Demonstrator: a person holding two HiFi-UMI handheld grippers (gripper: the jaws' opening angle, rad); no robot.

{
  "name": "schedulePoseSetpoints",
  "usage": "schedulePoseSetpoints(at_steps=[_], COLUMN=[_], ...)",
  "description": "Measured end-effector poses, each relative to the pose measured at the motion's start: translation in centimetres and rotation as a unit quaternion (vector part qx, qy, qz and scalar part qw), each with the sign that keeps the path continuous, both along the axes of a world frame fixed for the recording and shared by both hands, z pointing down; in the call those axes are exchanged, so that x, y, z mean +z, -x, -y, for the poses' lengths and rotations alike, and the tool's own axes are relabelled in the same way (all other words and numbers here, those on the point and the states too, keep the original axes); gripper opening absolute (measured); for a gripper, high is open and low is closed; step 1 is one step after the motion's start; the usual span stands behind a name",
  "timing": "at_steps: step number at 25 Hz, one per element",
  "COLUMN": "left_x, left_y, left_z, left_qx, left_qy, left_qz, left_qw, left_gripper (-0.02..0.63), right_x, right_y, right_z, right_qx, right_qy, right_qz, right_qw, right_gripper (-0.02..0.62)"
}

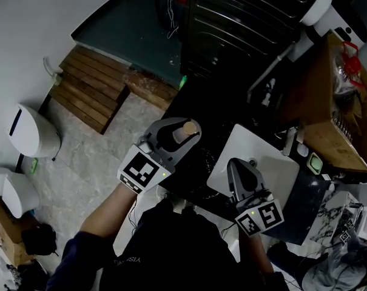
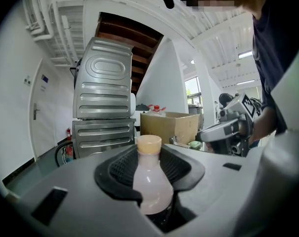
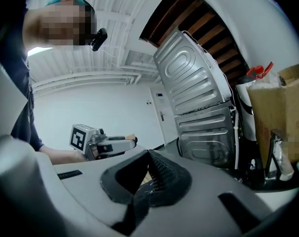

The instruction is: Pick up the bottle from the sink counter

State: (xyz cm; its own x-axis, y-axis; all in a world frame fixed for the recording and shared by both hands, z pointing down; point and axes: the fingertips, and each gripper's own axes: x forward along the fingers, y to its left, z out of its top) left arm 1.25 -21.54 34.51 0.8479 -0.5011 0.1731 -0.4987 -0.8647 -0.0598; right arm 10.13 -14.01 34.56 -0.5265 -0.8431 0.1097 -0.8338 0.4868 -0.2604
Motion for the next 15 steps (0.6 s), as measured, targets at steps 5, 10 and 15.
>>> schedulePoseSetpoints(at_steps=[5, 10, 15], left_x=[-0.6, -0.9, -1.1], left_y=[0.1, 0.3, 0.7], left_z=[-1.0, -1.9, -2.3], left_qx=[0.003, 0.005, 0.005], left_qy=[-0.003, -0.002, -0.001], left_qz=[-0.003, -0.003, -0.006], left_qw=[1.0000, 1.0000, 1.0000], left_gripper=[0.141, 0.141, 0.141], right_x=[-0.1, -0.4, -0.7], right_y=[0.1, 0.3, 0.5], right_z=[-0.6, -1.0, -1.0], right_qx=[0.000, 0.000, 0.001], right_qy=[-0.003, -0.005, -0.009], right_qz=[0.000, -0.001, -0.002], right_qw=[1.000, 1.000, 1.000], right_gripper=[0.025, 0.025, 0.025])
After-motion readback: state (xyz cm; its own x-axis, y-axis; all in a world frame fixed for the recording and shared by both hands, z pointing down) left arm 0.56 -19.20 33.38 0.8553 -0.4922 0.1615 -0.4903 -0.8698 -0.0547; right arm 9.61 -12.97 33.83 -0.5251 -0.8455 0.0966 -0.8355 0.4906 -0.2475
